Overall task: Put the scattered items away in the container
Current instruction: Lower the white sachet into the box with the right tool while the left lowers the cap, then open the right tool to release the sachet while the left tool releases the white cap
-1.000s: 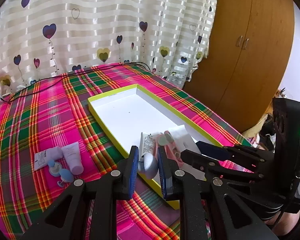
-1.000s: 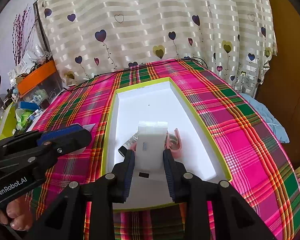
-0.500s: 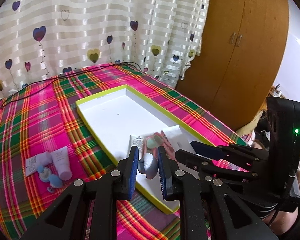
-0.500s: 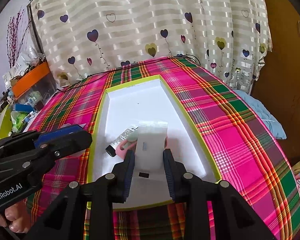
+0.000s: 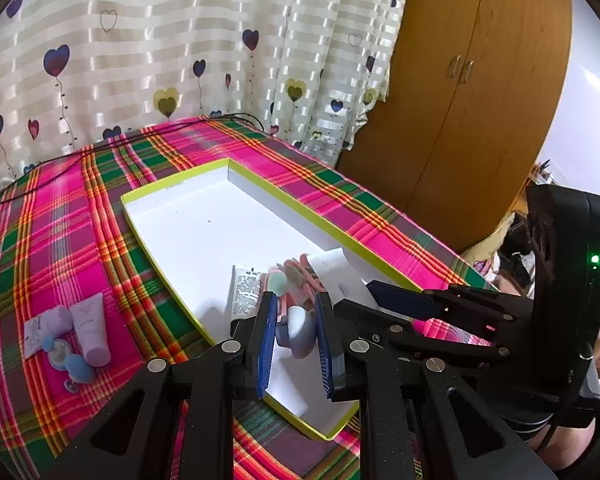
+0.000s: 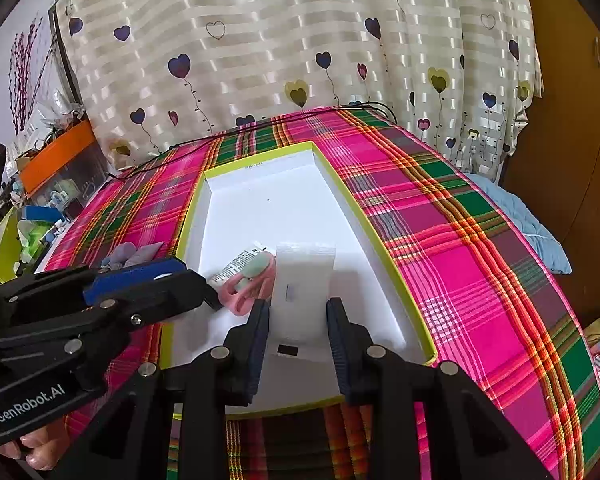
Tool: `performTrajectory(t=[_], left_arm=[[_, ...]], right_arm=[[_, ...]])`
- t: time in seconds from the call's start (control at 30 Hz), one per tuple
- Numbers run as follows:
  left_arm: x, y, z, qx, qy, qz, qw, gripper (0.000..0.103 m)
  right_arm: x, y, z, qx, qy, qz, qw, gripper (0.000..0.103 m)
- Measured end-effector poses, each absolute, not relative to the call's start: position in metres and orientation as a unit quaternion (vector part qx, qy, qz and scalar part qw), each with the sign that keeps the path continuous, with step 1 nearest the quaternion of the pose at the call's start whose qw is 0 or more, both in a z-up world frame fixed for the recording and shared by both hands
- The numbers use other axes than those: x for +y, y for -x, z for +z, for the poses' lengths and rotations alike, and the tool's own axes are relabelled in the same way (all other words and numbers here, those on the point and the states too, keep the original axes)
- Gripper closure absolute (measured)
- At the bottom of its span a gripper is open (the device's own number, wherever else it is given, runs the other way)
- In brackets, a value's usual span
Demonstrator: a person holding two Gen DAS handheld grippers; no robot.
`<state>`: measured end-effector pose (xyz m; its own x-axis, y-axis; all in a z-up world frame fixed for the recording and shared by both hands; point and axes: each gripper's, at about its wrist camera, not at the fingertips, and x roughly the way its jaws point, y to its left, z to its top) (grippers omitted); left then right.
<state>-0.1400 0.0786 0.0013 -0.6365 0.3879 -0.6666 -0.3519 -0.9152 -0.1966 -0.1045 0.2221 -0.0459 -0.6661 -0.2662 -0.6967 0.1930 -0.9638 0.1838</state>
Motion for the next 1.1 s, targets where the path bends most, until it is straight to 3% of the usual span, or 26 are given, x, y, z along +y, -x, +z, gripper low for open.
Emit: performTrajectory(t=[1.1], left_arm=[[0.085, 0.148, -0.009, -0.009, 0.394, 0.899, 0.189, 0.083]], right_arm=[[0.227, 0.106, -0.05, -0.045, -0.406, -0.907, 0.1, 0.071]])
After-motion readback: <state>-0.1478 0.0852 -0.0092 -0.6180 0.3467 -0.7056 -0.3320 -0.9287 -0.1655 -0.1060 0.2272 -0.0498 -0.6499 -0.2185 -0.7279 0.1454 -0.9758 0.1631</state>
